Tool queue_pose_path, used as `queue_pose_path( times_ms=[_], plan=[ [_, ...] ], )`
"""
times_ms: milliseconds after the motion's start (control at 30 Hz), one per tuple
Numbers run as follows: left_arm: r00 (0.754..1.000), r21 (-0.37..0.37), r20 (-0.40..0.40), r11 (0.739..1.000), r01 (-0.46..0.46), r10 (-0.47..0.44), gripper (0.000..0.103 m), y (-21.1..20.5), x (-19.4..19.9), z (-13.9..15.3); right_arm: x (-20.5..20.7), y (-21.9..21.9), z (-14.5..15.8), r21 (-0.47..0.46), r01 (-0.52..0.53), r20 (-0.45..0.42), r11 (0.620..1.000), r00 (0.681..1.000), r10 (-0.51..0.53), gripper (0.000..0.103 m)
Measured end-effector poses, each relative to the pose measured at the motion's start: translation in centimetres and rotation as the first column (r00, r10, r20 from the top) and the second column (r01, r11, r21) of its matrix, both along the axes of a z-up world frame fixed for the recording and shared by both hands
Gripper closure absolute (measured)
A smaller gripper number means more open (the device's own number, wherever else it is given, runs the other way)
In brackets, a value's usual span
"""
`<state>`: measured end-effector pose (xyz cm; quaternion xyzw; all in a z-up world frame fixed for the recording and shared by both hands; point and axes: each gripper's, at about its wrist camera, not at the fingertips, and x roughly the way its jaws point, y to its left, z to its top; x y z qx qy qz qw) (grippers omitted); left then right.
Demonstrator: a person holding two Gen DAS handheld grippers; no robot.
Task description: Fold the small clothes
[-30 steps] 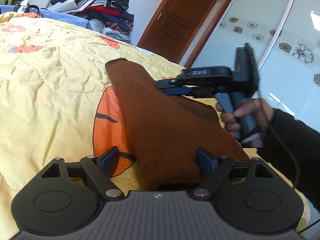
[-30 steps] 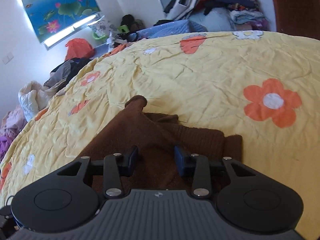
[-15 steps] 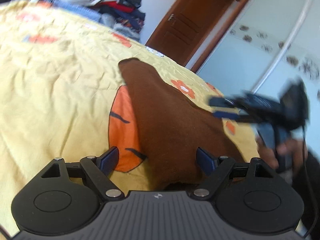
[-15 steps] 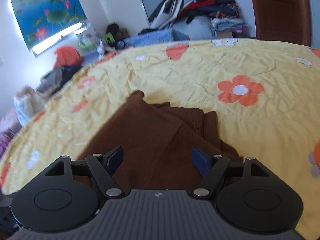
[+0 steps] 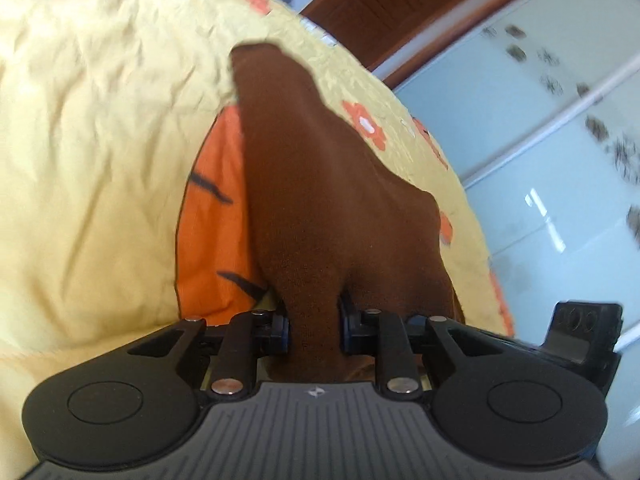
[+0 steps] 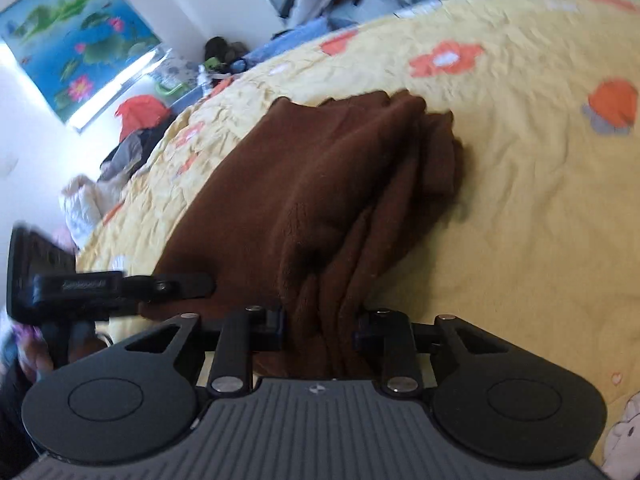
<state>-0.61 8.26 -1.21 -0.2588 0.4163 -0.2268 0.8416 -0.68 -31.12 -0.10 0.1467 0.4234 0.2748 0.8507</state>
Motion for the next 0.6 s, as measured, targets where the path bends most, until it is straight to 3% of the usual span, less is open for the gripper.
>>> queue_pose_path(
  times_ms=[67,133,167,200,233,267,300,400,567,600],
  plan=[
    [0.997,0.146,0.067,0.989,0.019,-0.029,0.08,-0.8,-0.6,0.7,-0.8,-0.1,-0.4,-0.005,0.0,0.019,1.0,1.0,0.0,0.073],
    [0.991,0.222,0.119,0.975,0.031,-0.059,0.078,-1.7,-1.1,0.7,-1.1,-0.4,-0.5,0.002,0.001,0.044,1.0,0.999,-0.001,0.074],
    [0.989,0.235,0.136,0.971,0.031,-0.064,0.074,-1.9,-1.6,0.8,-0.8,-0.7,-0.4,0.016,0.003,0.027,1.0,1.0,-0.003,0.069],
    [0.986,0.246,0.153,0.969,0.027,-0.066,0.067,-1.8,-2.2,0.9,-0.3,-1.1,0.0,0.031,0.021,0.0,0.999,1.0,-0.021,0.053],
    [0.982,0.254,0.178,0.967,0.02,-0.067,0.06,-1.8,-2.8,0.9,0.0,-1.7,0.6,0.046,0.064,-0.007,0.997,0.998,-0.064,0.044],
    [0.976,0.265,0.208,0.964,0.009,-0.066,0.037,-1.8,-3.4,0.8,0.3,-2.4,1.5,0.067,0.111,0.018,0.992,0.993,-0.113,0.033],
    [0.969,0.282,0.239,0.959,-0.011,-0.059,0.018,-1.8,-3.9,0.6,0.7,-3.0,2.4,0.102,0.133,0.051,0.986,0.989,-0.139,0.032],
    [0.949,0.292,0.311,0.956,-0.041,-0.054,0.015,-1.6,-5.1,-0.3,3.5,-4.2,4.0,0.189,0.167,0.05,0.968,0.983,-0.179,0.032],
    [0.95,0.283,0.31,0.958,-0.048,-0.044,0.014,-1.5,-4.4,-0.2,9.5,-2.5,2.8,0.116,0.176,-0.05,0.978,0.984,-0.171,0.034],
    [0.949,0.282,0.311,0.958,-0.045,-0.047,0.014,-1.4,-4.4,-0.2,10.2,-2.0,2.2,0.101,0.174,-0.068,0.98,0.984,-0.168,0.048]
  ],
)
